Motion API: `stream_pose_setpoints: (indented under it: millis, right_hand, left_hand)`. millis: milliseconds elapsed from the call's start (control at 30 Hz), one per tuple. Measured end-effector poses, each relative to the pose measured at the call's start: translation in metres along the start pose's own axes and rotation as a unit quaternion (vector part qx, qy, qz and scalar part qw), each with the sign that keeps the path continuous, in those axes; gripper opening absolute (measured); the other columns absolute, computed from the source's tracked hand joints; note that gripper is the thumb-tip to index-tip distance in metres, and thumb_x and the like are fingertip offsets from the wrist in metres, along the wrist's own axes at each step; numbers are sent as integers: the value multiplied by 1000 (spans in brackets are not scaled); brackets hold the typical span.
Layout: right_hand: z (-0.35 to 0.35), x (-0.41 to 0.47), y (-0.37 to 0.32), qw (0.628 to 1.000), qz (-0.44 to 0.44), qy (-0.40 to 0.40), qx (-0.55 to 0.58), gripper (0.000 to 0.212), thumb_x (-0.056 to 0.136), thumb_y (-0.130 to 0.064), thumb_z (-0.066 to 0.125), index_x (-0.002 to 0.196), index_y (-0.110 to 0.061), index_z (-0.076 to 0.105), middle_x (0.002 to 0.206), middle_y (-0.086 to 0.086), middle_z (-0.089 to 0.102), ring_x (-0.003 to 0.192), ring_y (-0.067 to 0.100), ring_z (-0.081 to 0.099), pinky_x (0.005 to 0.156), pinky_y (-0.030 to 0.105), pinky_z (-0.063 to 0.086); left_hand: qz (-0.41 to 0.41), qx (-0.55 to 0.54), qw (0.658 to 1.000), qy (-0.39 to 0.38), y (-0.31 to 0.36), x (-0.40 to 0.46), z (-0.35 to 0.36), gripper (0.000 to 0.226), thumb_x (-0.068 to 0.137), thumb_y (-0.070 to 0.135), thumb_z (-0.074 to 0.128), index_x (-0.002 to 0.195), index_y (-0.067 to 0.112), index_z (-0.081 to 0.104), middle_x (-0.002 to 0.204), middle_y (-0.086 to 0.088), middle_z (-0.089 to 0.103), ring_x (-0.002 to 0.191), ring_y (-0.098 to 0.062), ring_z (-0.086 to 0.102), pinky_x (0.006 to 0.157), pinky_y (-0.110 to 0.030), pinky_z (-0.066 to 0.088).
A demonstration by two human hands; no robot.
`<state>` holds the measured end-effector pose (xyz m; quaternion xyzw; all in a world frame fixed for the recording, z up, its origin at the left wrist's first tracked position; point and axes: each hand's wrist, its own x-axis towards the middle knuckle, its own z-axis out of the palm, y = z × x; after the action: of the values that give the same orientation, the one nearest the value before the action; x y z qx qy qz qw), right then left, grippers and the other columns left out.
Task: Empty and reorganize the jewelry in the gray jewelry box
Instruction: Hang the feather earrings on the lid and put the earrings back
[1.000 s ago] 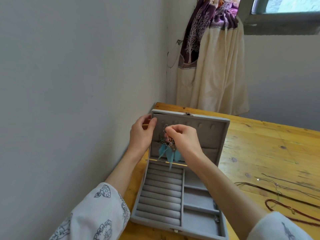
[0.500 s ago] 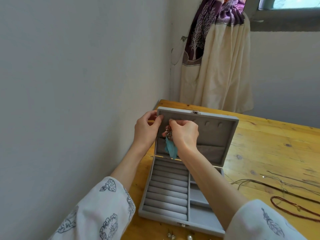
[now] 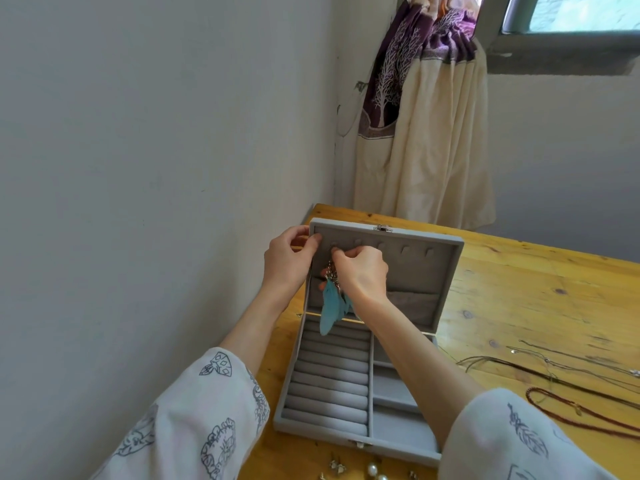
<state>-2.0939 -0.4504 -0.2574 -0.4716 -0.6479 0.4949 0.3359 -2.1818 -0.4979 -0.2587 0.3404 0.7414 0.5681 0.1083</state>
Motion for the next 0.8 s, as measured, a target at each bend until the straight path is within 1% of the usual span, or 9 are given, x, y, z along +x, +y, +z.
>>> stream_pose_setpoints:
  millis: [133, 200, 267, 333, 433, 533, 633, 700, 800]
  right_hand:
    - [-2, -6, 6, 996, -22, -2, -83, 37, 90, -41, 52, 68, -12, 61, 72, 3, 64, 73, 21, 62, 65, 31, 48]
    - [-2, -7, 14, 996, -16, -5, -88, 36, 87, -46, 54, 79, -11, 62, 78, 2, 65, 75, 20, 62, 67, 32, 49]
    - [-4, -9, 24, 994, -6, -13, -106, 33, 85, -44, 58, 90, -12, 59, 83, 2, 65, 76, 19, 63, 70, 34, 52]
    - [-8, -13, 33, 993, 6, -29, -111, 26, 84, -36, 62, 93, -13, 53, 89, 3, 64, 77, 21, 64, 73, 36, 55]
    - [-15, -24, 42, 995, 27, -60, -72, 23, 86, -31, 62, 93, -14, 49, 89, 7, 64, 62, 24, 70, 66, 41, 59]
    - [-27, -39, 44, 993, 40, -99, -51, 23, 89, -30, 59, 98, -11, 50, 83, 8, 67, 49, 18, 67, 60, 34, 58]
    - [-40, -59, 48, 991, 50, -122, -19, 16, 93, -22, 53, 101, -8, 52, 80, 10, 68, 50, 16, 64, 39, 18, 46]
    - [-50, -73, 55, 990, 38, -130, -29, 12, 94, -22, 50, 100, -11, 52, 80, 8, 68, 53, 14, 63, 39, 15, 44]
    - [-64, -101, 67, 991, 16, -130, -35, 11, 96, -22, 48, 98, -13, 54, 74, 3, 66, 52, 11, 61, 43, 13, 44]
  left_hand:
    - [-6, -3, 1000, -4, 0, -1, 0, 31, 91, 26, 53, 120, 14, 56, 113, -5, 61, 98, -15, 56, 80, -26, 53]
    - [-12, -7, 1000, -2, -1, -1, -1, 32, 91, 27, 54, 120, 15, 57, 112, -5, 62, 101, -17, 57, 85, -32, 53]
    - [-17, -8, 1000, 2, -2, -2, 0, 33, 90, 27, 55, 120, 14, 58, 111, -6, 63, 99, -17, 58, 89, -37, 52]
    - [-17, 0, 1000, 10, -3, -5, 1, 32, 90, 26, 55, 120, 14, 58, 110, -6, 64, 95, -15, 57, 91, -37, 51]
    - [-8, 31, 999, 16, -6, -13, 1, 32, 91, 23, 54, 121, 13, 58, 112, -7, 64, 96, -17, 57, 93, -36, 49]
    - [-17, 82, 996, -9, -10, -24, -5, 33, 90, 19, 55, 123, 12, 56, 116, -7, 63, 104, -21, 58, 93, -25, 43]
    - [-45, 128, 991, -20, -12, -42, -14, 37, 91, 17, 54, 127, 13, 51, 124, -6, 58, 110, -21, 54, 90, -25, 41]
    - [-46, 119, 992, -14, -9, -60, -21, 36, 92, 15, 52, 128, 14, 50, 125, -4, 55, 109, -16, 52, 86, -23, 40]
    - [-31, 93, 995, -18, -5, -99, -30, 34, 93, 14, 51, 126, 16, 49, 115, 3, 53, 101, -8, 48, 82, -19, 41]
